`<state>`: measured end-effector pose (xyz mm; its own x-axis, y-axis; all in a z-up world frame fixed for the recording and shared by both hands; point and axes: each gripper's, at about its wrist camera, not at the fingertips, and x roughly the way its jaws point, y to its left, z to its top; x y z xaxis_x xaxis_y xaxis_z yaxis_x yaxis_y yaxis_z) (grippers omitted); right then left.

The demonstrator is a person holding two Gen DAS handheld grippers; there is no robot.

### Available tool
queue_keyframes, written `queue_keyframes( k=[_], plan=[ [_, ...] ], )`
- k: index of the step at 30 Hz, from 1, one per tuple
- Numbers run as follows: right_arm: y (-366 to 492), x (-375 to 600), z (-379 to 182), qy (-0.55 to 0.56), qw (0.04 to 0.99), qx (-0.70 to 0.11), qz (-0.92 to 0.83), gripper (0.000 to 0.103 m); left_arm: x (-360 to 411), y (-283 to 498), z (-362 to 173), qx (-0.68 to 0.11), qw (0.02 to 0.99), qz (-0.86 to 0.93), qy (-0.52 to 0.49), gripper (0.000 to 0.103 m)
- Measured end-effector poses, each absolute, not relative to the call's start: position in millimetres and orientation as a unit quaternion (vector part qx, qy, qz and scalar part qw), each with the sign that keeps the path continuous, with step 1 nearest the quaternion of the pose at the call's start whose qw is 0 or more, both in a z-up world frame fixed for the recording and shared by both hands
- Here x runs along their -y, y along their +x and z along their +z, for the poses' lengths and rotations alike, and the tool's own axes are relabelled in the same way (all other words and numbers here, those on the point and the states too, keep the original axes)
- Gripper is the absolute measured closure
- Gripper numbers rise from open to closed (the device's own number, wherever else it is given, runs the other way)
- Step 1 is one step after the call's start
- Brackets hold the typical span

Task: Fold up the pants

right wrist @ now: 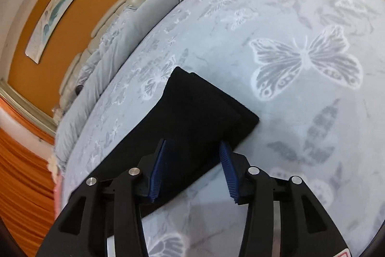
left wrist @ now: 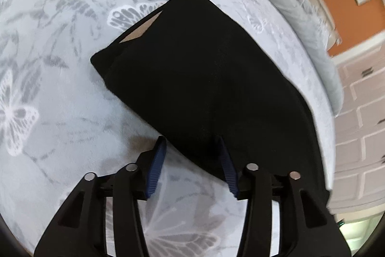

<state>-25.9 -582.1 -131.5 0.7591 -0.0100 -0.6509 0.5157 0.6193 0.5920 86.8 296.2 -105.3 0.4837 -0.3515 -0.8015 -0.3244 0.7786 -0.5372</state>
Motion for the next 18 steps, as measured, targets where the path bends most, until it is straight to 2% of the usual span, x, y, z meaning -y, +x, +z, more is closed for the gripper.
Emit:
queue_keyframes(
  k=[5, 8, 16, 18],
  plan=[
    [-40, 534, -111, 0.360, 0.871, -0.295, -0.158, 0.055, -323, 68, -108, -0.463, 0.785, -0.014, -0.411, 0.055],
    [-42, 493, -99, 0.319, 0.886, -0.306, -0.142, 0.055, -340, 52, -96, -0.426, 0.801, -0.004, -0.420, 0.055],
    [-9, 378, -71, 0.241, 0.912, -0.328, -0.049, 0.049, -341, 73, -88, -0.418, 0.806, -0.024, -0.419, 0.054],
    [3, 342, -65, 0.213, 0.919, -0.333, -0.016, 0.049, -340, 87, -95, -0.431, 0.806, -0.020, -0.406, 0.057]
  ],
)
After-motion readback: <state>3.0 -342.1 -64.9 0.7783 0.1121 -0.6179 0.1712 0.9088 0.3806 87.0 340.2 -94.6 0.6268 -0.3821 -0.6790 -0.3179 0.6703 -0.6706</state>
